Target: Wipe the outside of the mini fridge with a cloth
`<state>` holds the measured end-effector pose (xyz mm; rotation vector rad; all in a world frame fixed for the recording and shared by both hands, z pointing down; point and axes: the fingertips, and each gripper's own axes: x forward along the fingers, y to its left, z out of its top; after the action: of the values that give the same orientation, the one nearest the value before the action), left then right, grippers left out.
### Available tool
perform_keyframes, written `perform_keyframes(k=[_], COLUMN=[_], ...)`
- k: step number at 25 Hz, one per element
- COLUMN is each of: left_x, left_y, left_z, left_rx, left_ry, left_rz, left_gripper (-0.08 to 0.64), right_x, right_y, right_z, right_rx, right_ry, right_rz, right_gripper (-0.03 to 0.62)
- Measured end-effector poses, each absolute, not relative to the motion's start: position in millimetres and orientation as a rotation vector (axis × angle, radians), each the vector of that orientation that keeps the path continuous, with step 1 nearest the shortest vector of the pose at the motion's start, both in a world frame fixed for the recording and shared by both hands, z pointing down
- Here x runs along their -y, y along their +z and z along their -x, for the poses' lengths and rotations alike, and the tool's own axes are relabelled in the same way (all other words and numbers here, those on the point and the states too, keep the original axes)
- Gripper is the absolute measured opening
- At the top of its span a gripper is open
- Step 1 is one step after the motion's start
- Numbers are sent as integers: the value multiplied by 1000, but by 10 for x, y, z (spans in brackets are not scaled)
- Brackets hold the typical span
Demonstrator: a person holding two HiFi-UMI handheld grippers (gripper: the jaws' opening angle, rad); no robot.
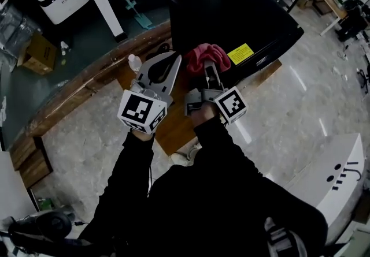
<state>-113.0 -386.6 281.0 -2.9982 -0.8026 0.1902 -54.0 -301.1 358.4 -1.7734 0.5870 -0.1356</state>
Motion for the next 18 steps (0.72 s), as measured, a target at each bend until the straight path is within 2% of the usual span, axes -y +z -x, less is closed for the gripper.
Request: perform_keyframes(k=[10, 18], left_x=[3690, 3610], left_y=[3432, 4324], left_z=[1010, 936], left_rx=[860, 860], left_ry=[55, -129], left_rz=[3023, 2976], left_gripper=[3, 3], right_x=[2836, 2853], right_y=[4218, 5032], right_z=[398, 302], right_rx=[-450, -381], right_ry=[-239, -302], right_rz=[1636, 1616], right_gripper=[81, 83])
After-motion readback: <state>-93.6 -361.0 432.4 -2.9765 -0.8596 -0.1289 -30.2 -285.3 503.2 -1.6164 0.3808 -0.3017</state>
